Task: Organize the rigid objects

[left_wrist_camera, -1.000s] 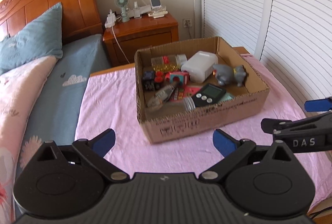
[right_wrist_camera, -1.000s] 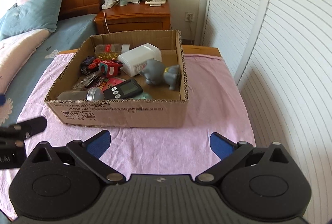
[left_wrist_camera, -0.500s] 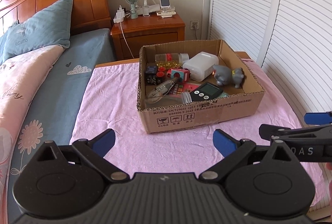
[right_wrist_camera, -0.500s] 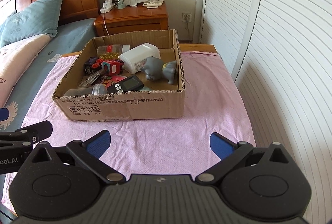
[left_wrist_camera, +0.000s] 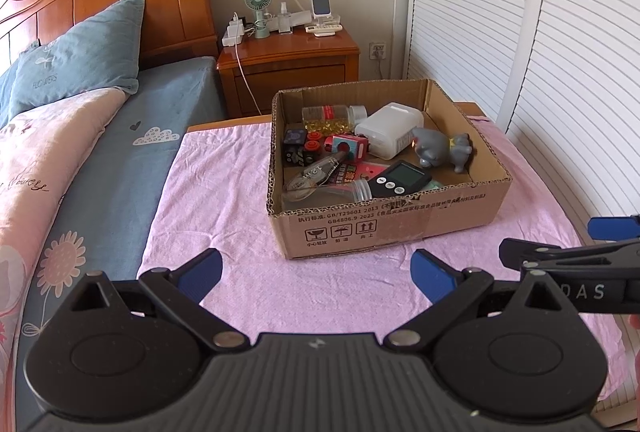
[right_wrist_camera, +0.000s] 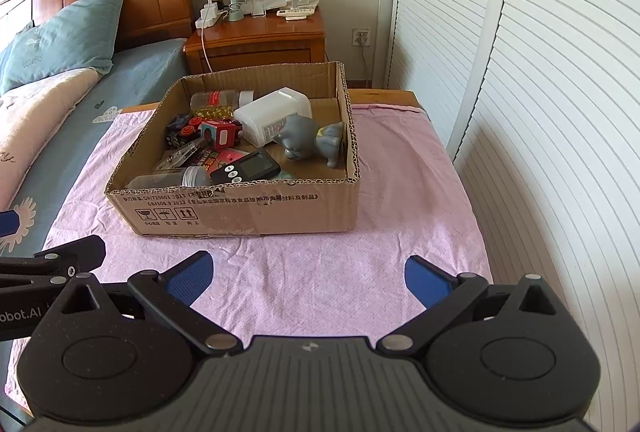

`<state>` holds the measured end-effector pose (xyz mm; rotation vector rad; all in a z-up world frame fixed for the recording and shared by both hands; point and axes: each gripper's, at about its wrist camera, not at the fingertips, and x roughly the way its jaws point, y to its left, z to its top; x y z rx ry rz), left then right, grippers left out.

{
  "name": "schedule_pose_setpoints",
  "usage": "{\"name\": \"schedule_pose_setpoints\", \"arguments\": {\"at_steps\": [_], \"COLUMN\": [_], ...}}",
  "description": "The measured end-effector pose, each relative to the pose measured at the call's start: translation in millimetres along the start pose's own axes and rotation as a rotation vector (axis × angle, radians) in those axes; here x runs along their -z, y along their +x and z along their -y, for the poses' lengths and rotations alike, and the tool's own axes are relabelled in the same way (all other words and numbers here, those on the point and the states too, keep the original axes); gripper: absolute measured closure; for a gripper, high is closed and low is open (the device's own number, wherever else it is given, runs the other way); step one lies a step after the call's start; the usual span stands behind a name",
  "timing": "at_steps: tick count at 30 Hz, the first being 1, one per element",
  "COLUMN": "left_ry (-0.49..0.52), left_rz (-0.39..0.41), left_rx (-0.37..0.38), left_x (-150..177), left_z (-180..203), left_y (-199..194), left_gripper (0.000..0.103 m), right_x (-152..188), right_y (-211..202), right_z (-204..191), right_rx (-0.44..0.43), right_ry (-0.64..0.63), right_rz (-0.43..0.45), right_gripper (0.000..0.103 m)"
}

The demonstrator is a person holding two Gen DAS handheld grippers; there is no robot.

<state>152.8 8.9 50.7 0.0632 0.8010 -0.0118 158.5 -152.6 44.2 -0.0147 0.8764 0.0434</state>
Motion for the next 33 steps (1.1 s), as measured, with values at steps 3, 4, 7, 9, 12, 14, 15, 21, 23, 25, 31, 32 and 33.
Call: {"name": "schedule_pose_setpoints", "arguments": {"at_steps": [3,4,7,9,12,14,15,21,23,25,31,32,33], "left_ry": [0.001,-0.001,-0.001,0.001,0.003,0.005,0.004,0.006,0.005,0.005,0.003,0.002,0.003], "left_rz": [0.003,0.004,0.005,0.008,0.009,0.01,0.009,0.008,0.009,0.009,0.01,0.01,0.01], "left_rx": [-0.002,-0.003,-0.007,-0.014,-0.024,-0.025,-0.026,-0.028,-0.028,-0.029,-0.031,-0.031,-0.031], "left_x": [-0.2,-0.2,-0.4,-0.3,-0.7,-0.6,-0.5,-0.7,-0.7,-0.7,-1.0,-0.9,-0.9], "left_z": [0.8,1.0,1.3,1.6,2.8,3.3,3.5,3.9,4.2,4.1,4.2,4.1,4.1], "left_y": [-0.6,-0.8,-1.0,-1.5,-1.5,-1.8,-1.7,-2.0,-2.2,-2.3,-2.6,-2.6,-2.6], "left_gripper": [0.003,0.003,0.003,0.003,0.003,0.003,0.003,0.003,0.003,0.003,0.003,0.003,0.003], "right_x": [0.0,0.0,0.1,-0.2,-0.1,0.2,0.3,0.1,0.2,0.2,0.0,0.1,-0.1], "right_y": [0.0,0.0,-0.3,-0.4,-0.5,-0.6,-0.6,-0.8,-0.5,-0.4,-1.2,-1.4,-1.6], "right_z": [0.4,0.5,0.5,0.7,0.7,1.0,1.0,1.9,2.6,2.4,2.4,2.1,2.1], "right_rx": [0.0,-0.001,0.001,0.0,-0.001,0.001,0.001,-0.001,-0.002,-0.001,-0.002,-0.002,-0.002], "right_ry": [0.0,0.002,0.0,0.001,0.003,0.002,0.002,0.008,0.009,0.007,0.007,0.007,0.007], "right_rz": [0.0,0.0,0.001,0.002,0.002,0.001,0.001,0.002,0.003,0.0,0.003,0.004,0.004], "right_gripper": [0.0,0.0,0.0,0.0,0.0,0.0,0.0,0.0,0.0,0.0,0.0,0.0,0.0]}}
